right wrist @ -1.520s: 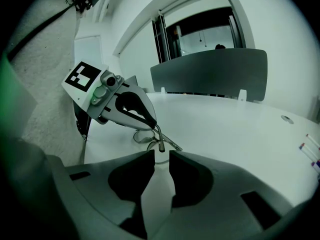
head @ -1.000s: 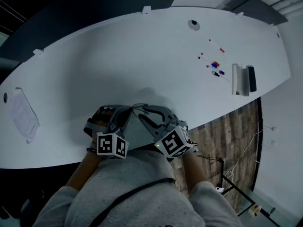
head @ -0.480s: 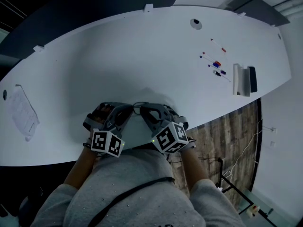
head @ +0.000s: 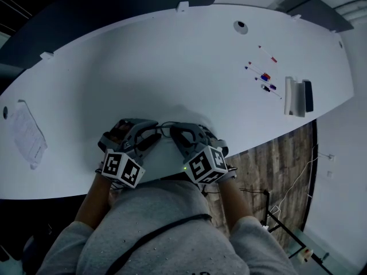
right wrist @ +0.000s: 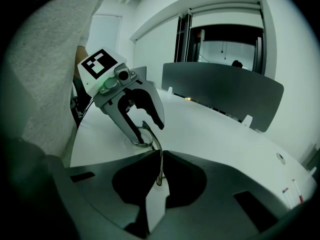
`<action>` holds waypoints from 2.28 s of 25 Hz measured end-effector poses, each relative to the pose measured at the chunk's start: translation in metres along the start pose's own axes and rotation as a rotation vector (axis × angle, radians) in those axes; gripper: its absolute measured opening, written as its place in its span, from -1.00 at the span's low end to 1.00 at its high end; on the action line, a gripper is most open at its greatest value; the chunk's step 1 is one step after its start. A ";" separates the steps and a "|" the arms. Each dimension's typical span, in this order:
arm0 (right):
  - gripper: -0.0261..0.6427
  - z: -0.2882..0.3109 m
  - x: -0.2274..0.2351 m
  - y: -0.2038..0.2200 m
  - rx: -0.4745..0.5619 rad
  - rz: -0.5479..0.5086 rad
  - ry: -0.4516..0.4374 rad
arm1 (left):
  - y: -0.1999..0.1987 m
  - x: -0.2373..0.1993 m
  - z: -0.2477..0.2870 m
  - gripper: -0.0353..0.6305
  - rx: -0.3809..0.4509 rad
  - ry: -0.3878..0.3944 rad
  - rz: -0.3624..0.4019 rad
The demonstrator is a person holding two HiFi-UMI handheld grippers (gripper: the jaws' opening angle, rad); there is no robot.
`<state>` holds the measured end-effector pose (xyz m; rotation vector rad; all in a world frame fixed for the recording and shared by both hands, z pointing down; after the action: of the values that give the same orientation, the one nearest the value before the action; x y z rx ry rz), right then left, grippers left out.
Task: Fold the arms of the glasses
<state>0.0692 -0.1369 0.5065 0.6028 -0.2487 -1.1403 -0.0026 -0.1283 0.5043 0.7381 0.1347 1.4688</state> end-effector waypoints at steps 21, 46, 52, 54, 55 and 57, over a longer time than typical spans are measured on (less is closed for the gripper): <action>-0.83 0.008 -0.003 0.002 -0.020 0.016 0.007 | 0.026 0.001 -0.002 -0.59 -0.042 -0.031 -0.126; -0.81 -0.014 -0.028 -0.006 0.080 0.135 0.019 | 0.039 0.012 -0.035 -0.37 0.030 -0.037 -0.327; -0.81 -0.032 -0.038 -0.011 0.158 0.246 0.082 | 0.044 0.014 -0.059 -0.32 0.102 -0.068 -0.437; -0.81 -0.039 -0.048 -0.014 0.191 0.272 0.084 | 0.044 0.017 -0.070 -0.34 0.131 -0.107 -0.443; -0.81 -0.042 -0.054 -0.016 0.206 0.291 0.084 | 0.044 0.018 -0.077 -0.42 0.153 -0.135 -0.442; -0.81 -0.048 -0.068 -0.017 0.224 0.323 0.086 | 0.041 0.022 -0.093 -0.63 0.203 -0.180 -0.442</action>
<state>0.0513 -0.0645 0.4653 0.7765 -0.3880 -0.7786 -0.0818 -0.0769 0.4610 0.9344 0.2927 0.9719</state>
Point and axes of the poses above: the fingertips, and each gripper's own axes: z forward along the fingers, x to its right, y out of its underside, the point moved 4 cm from there along -z, backward along the fingers, and after that the axes turned 14 degrees about -x, right-handed, at the moved point
